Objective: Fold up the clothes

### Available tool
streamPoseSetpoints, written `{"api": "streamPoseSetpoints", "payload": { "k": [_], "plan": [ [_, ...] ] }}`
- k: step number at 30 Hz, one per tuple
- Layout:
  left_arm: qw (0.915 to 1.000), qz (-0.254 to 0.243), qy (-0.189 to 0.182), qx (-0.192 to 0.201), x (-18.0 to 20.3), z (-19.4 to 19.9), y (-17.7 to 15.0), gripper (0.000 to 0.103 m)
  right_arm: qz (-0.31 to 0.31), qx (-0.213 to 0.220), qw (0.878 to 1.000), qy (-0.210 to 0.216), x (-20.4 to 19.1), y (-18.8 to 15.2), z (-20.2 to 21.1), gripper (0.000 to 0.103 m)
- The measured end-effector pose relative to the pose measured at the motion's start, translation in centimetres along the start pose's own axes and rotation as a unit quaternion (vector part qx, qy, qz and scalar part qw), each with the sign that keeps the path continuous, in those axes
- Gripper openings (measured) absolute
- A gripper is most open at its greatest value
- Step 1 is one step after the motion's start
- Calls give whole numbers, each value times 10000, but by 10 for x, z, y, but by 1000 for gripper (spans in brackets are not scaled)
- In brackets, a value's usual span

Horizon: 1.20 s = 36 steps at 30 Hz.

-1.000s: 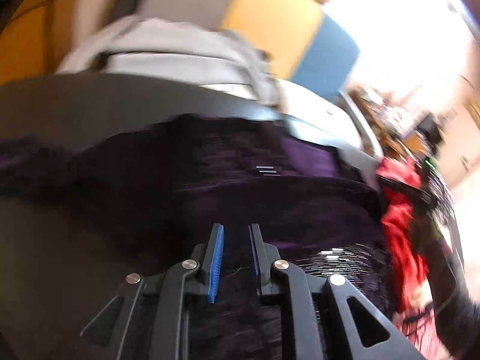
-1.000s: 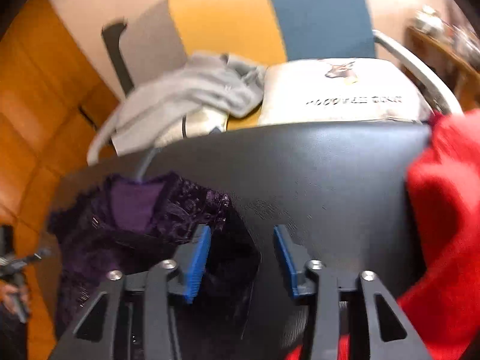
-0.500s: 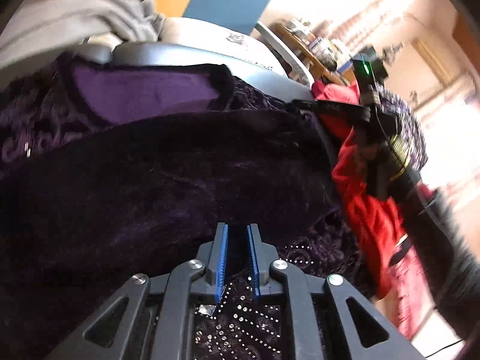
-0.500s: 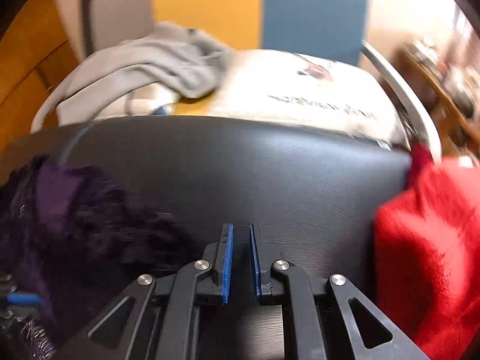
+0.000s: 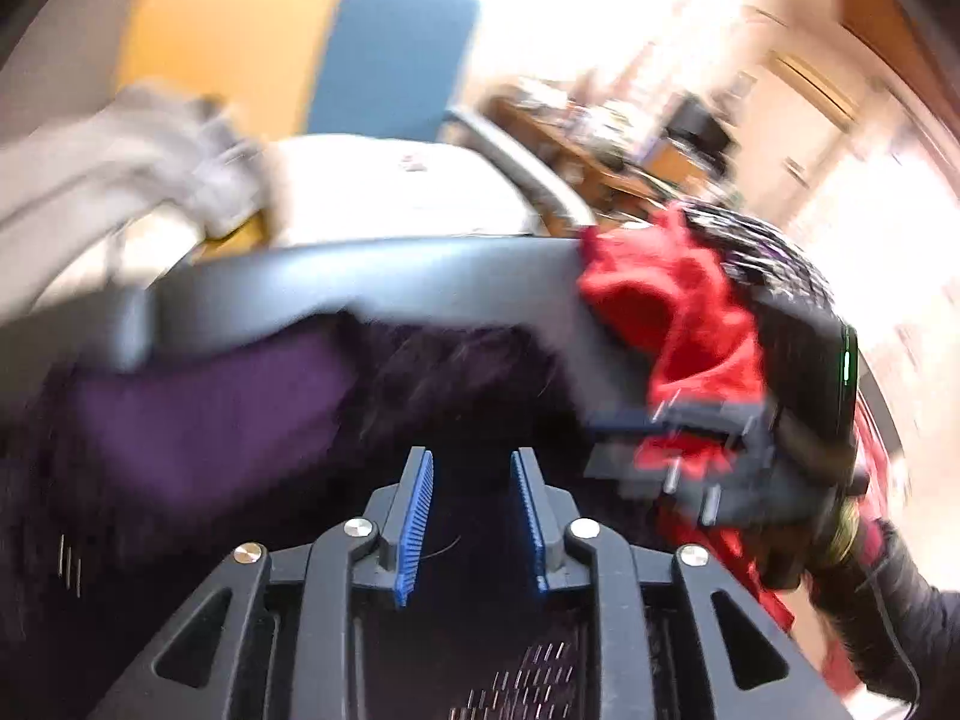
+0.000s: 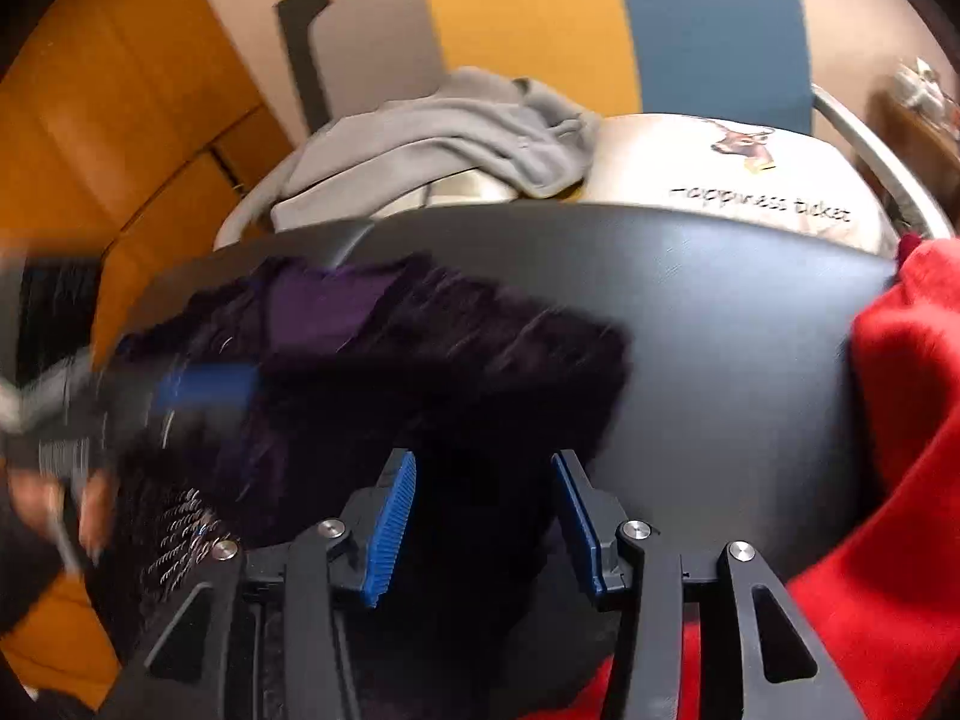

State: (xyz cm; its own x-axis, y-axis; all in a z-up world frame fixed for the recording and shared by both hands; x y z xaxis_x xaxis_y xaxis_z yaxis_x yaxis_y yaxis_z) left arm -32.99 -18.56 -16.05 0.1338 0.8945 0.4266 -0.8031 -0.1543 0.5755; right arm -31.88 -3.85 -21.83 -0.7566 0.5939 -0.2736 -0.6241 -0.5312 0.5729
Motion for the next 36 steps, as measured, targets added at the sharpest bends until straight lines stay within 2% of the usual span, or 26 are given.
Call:
{"api": "streamPoseSetpoints", "payload": {
  "k": [3,5,7,8,10,15,17,22,24,26,29,32,33,35,36],
  "plan": [
    [9945,-1021,-102,-231,22,-31,26,30,158,72,9998,69,-12,-23,0,50],
    [9852,-1621,-20,-556,31,-53,35,30,159,59,9998,126,-10,-33,-3,53],
    [9756,-2002,-21,-906,36,-71,38,30,121,61,9998,133,-5,-39,-5,54],
    [9717,-2133,-22,-1010,38,-78,38,30,9,60,9999,139,1,-41,-5,53],
    [9651,-2345,-27,-1167,41,-90,38,30,-303,180,9985,430,16,-43,-3,53],
    [9502,-2688,-309,-1549,50,-107,29,30,-531,319,9955,714,25,-47,-2,53],
    [9433,-2825,-263,-1725,52,-114,24,30,-609,369,9941,814,28,-49,-2,53],
    [9509,-2403,-426,-1903,42,-123,31,29,-790,482,9902,1050,35,-53,-1,53],
    [9545,-2233,-527,-1902,36,-122,33,21,-823,493,9892,1112,38,-52,0,53],
    [9579,-2067,-634,-1890,34,-123,33,6,-851,505,9883,1164,41,-50,0,53],
    [9677,-1753,-1183,-1375,43,-108,35,2,-845,521,9884,1148,41,-50,0,53],
    [9761,-1417,-1504,-672,39,-83,40,2,-845,554,9888,1095,41,-50,0,53],
    [9802,-1309,-1355,-610,32,-85,38,2,-864,581,9888,1073,42,-50,1,53],
    [9886,-1095,-782,-681,13,-99,31,2,-897,610,9885,1050,42,-50,1,53],
    [9902,-1031,-619,-710,9,-106,29,2,-894,605,9887,1036,42,-50,1,53]
  ]
}}
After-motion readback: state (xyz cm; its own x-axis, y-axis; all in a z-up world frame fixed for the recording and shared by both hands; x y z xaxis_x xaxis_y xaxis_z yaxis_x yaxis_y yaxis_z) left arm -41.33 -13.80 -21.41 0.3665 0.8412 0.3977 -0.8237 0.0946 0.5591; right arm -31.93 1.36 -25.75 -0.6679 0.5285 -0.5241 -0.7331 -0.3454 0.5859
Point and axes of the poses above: each gripper's, at about its wrist camera, not at the fingertips, and z roughly against the way its jaws point, x to its right, y to its top, the point moved 1 cm from there along -z, roughly the way its jaws point, and after that the axes turned 3 degrees about z, right-handed, at the moved point
